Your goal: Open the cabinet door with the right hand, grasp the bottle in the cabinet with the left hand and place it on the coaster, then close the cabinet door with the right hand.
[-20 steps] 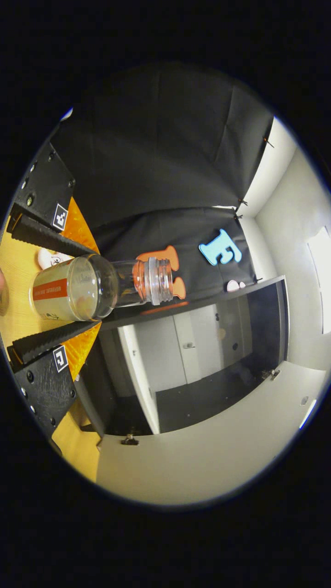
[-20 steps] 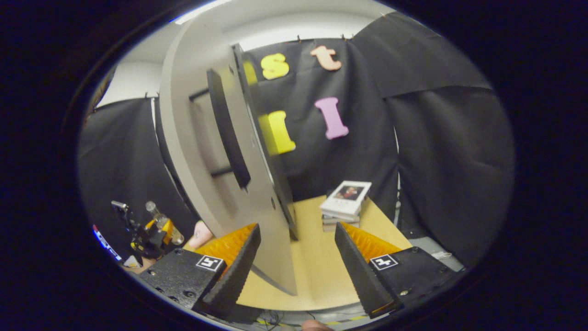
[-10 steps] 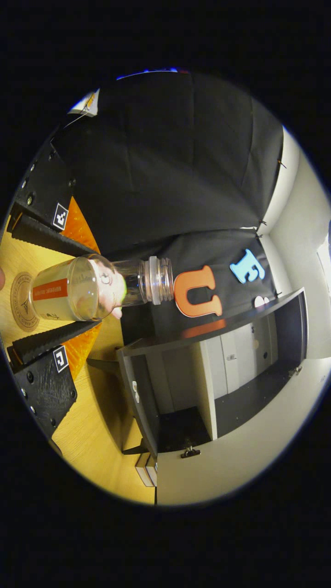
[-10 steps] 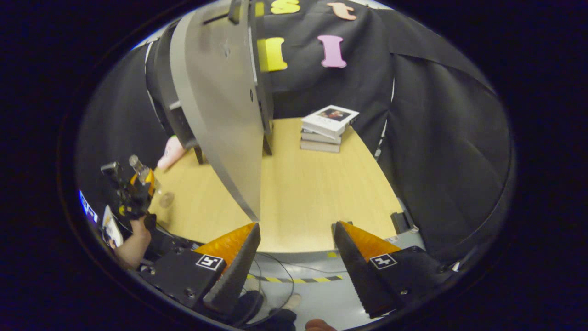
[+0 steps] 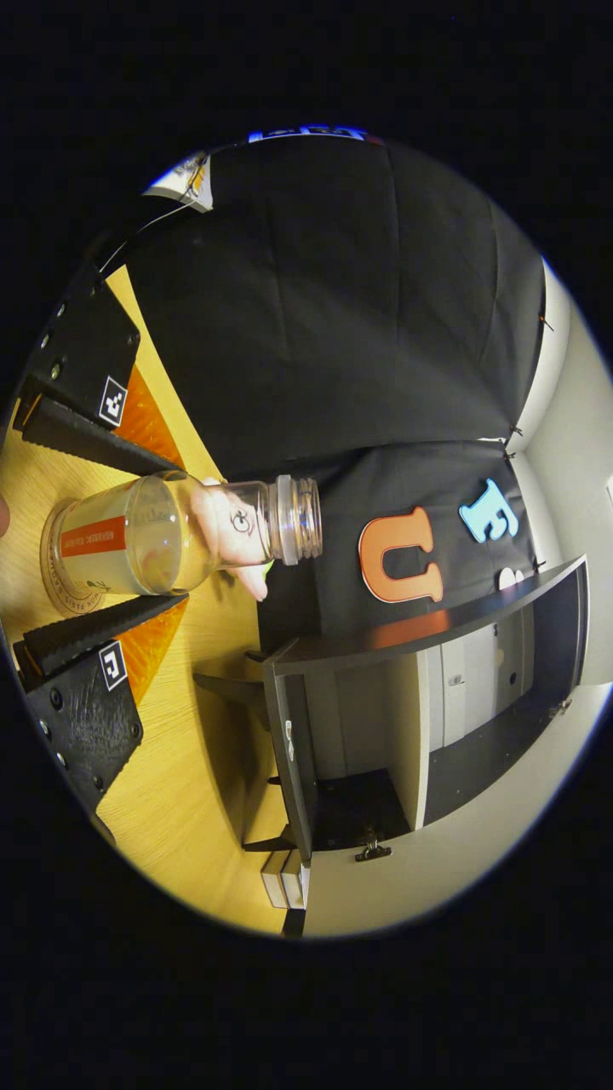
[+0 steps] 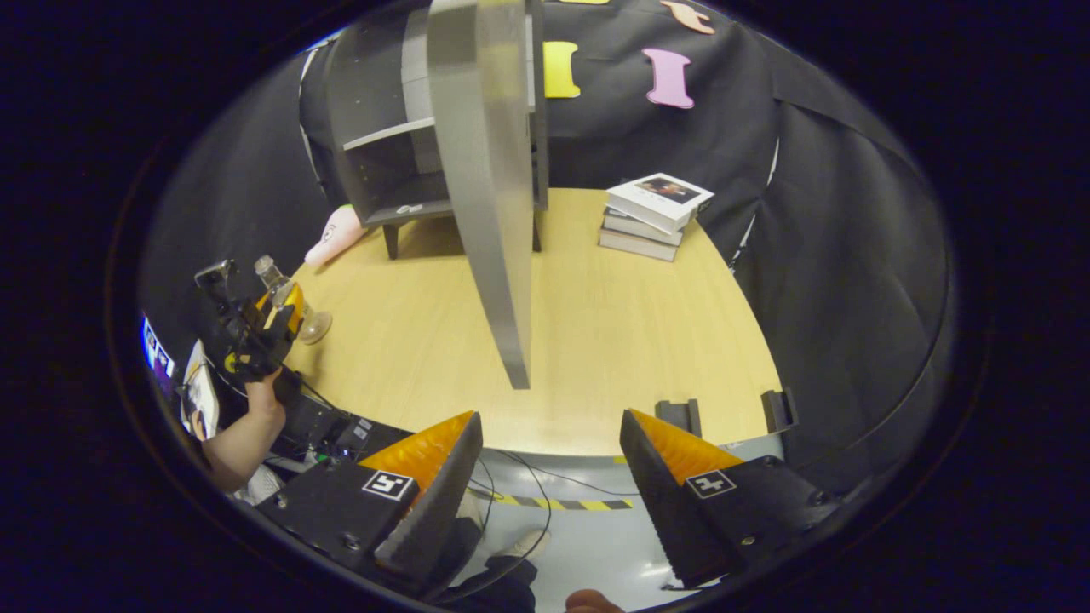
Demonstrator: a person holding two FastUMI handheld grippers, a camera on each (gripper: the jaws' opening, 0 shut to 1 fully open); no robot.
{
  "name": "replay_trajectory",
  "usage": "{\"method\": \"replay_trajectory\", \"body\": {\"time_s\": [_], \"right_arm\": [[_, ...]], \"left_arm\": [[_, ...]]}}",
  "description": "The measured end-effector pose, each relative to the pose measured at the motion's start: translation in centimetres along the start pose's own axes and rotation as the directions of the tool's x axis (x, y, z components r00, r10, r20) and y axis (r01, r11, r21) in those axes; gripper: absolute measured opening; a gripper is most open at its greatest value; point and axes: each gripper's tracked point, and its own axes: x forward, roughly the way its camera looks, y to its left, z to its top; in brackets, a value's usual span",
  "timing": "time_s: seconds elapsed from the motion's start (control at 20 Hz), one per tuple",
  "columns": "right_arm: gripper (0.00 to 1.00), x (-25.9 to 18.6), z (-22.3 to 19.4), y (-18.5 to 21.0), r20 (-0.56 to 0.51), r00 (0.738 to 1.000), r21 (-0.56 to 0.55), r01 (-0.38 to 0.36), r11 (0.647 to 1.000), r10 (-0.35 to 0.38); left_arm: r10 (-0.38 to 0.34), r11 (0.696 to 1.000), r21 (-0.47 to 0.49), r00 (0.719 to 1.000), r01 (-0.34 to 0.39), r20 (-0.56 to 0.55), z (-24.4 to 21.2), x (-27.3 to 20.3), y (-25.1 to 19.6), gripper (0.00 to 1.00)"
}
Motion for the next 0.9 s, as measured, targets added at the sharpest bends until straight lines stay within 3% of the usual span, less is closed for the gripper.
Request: {"method": "replay_trajectory", "body": {"time_s": [0.25,0.3,0.45,0.9], "right_arm": [[1.00,0.4,-0.3,1.1,-0.022,1.000,-0.014,-0.022,1.000,0.022],[1.00,0.5,-0.4,1.2,-0.028,0.999,-0.015,-0.031,0.999,0.030],[1.00,0.9,-0.4,1.9,-0.027,0.999,-0.010,-0.048,0.999,0.048],[1.00,1.9,-2.7,1.6,-0.059,0.994,0.012,-0.090,0.996,0.090]], "left_arm": [[0.021,1.000,0.018,1.000,-0.021,-0.005,-0.6,0.1,0.2,0.79],[0.025,1.000,0.006,1.000,-0.025,-0.004,-0.5,0.1,0.3,0.89],[0.020,1.000,-0.013,1.000,-0.020,-0.014,-1.0,0.1,0.4,0.95],[-0.022,0.999,0.028,0.997,0.020,0.075,2.8,-2.7,0.2,0.96]]}}
